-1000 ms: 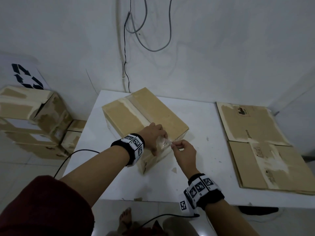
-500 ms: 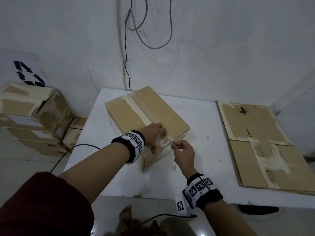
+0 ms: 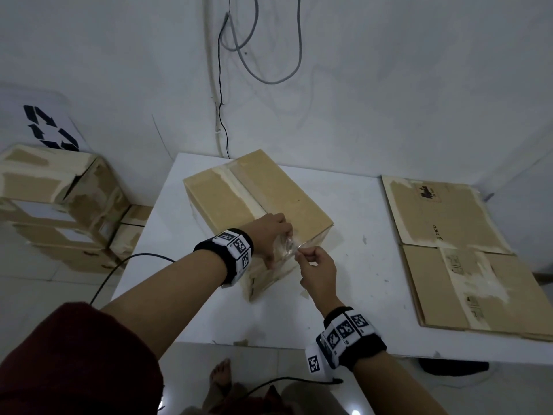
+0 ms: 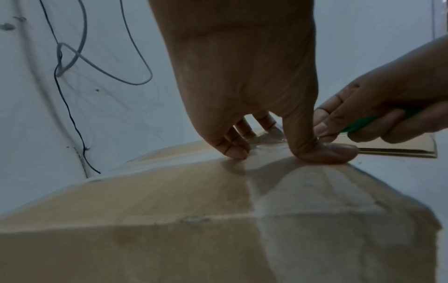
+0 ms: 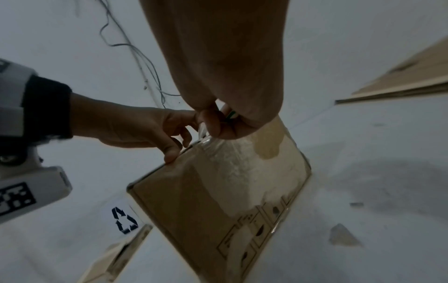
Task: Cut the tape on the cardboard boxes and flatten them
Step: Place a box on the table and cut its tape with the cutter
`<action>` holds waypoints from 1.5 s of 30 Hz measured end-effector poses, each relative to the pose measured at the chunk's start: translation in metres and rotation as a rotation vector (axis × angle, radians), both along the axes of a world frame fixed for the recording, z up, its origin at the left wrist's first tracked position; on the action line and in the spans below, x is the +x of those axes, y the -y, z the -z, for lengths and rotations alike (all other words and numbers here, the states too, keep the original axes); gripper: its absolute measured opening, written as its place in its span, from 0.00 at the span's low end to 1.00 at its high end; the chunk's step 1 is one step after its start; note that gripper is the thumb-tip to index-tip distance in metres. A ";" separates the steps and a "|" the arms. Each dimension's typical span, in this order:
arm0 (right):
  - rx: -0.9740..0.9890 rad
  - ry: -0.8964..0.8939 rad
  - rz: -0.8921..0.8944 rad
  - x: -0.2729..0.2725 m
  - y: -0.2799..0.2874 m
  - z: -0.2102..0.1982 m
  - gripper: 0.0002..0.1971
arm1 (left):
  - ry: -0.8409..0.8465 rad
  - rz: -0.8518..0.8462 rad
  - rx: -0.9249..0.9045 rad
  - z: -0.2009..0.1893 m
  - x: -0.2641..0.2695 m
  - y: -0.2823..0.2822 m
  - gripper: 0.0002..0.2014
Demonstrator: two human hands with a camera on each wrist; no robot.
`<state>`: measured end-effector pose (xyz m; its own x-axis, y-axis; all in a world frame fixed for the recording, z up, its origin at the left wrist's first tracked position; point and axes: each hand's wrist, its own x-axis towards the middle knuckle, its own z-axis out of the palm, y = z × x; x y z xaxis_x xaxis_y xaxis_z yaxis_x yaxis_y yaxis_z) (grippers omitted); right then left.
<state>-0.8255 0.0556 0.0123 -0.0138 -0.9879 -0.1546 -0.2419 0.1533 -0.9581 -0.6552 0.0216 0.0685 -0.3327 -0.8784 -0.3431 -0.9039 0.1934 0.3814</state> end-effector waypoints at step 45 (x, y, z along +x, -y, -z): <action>-0.185 -0.195 -0.348 -0.032 -0.029 -0.004 0.01 | -0.064 -0.531 0.042 -0.037 -0.033 -0.019 0.08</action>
<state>-0.8572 0.0841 0.0162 0.3130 -0.9497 -0.0019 -0.4279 -0.1392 -0.8931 -0.6884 0.0404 0.1051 0.1325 -0.9175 -0.3749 -0.8481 -0.3007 0.4362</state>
